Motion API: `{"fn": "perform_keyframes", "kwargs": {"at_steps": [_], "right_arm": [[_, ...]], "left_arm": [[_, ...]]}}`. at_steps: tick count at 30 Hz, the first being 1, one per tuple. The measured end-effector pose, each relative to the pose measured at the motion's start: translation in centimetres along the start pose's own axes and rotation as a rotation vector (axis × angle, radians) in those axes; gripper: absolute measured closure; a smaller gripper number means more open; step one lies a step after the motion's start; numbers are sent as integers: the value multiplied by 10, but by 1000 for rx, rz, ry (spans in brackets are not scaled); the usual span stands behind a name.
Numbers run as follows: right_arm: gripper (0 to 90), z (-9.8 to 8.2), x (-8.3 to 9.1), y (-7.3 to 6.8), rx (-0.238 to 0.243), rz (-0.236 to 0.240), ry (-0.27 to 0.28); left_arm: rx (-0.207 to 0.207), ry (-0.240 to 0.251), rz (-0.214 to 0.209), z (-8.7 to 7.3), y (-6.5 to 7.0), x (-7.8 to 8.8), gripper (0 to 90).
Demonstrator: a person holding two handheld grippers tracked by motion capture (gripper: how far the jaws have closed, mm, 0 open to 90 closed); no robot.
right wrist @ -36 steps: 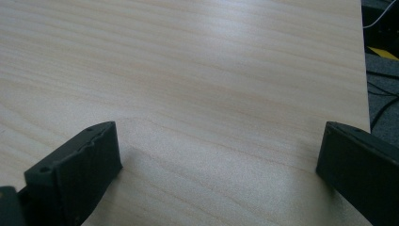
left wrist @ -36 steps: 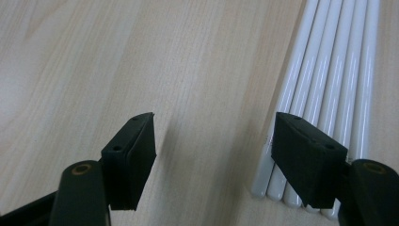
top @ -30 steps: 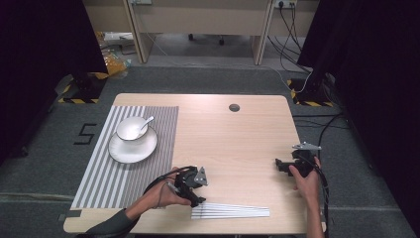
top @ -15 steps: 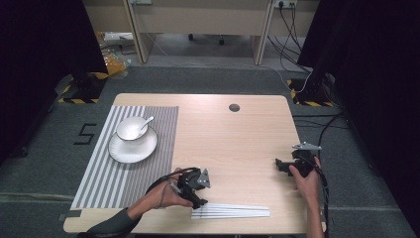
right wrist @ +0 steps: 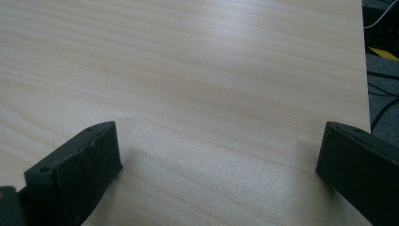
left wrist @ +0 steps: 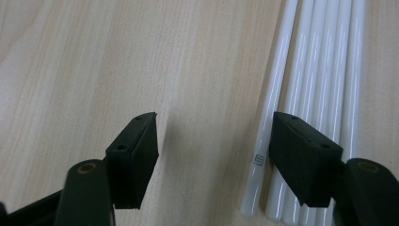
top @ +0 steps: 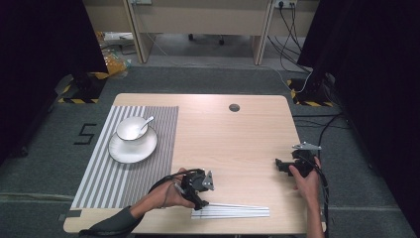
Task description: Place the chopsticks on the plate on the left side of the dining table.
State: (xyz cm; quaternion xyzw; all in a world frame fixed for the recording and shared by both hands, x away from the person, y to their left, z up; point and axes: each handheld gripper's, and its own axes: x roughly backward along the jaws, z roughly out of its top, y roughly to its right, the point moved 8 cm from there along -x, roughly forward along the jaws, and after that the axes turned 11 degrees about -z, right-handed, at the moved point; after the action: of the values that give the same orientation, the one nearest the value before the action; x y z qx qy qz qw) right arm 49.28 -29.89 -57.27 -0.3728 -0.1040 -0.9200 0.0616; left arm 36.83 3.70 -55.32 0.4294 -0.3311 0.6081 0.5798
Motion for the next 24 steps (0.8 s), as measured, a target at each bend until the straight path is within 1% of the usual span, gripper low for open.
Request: {"fn": "perform_keyframes", "kwargs": {"at_steps": [3,5,6,7,9,11,12,13,14,15,16,17,19,20,22,24], "right_arm": [[3,0,0,0,0,0,0],[3,0,0,0,0,1,0],[3,0,0,0,0,1,0],[3,0,0,0,0,1,0],[3,0,0,0,0,1,0],[3,0,0,0,0,1,0],[3,0,0,0,1,1,0],[3,0,0,0,1,1,0],[3,0,0,0,1,1,0],[3,0,0,0,0,1,1],[3,0,0,0,0,1,1],[3,0,0,0,0,1,1],[3,0,0,0,1,1,1],[3,0,0,0,1,1,1],[3,0,0,0,1,2,1],[3,0,0,0,0,2,1]], "left_arm": [[-10,-5,2,0,-1,-1,371],[-27,-8,-1,1,-1,-2,454],[-27,-8,-1,1,-1,-2,474],[-49,-15,-7,1,1,-2,511],[-84,-26,1,2,3,-2,553],[-109,-40,-2,3,6,-3,618],[-111,-47,-5,3,7,-3,659],[-114,-53,-24,3,9,-3,703],[-114,-53,-24,3,9,-3,745],[-109,-54,-51,3,8,-3,772],[-110,-56,-53,3,7,-3,798],[-110,-55,-62,3,7,-3,803],[-87,-49,-93,3,6,-3,822],[-87,-49,-93,3,6,-3,830],[-71,-51,-108,1,3,-2,834],[-71,-54,-107,0,2,-1,835]]}}
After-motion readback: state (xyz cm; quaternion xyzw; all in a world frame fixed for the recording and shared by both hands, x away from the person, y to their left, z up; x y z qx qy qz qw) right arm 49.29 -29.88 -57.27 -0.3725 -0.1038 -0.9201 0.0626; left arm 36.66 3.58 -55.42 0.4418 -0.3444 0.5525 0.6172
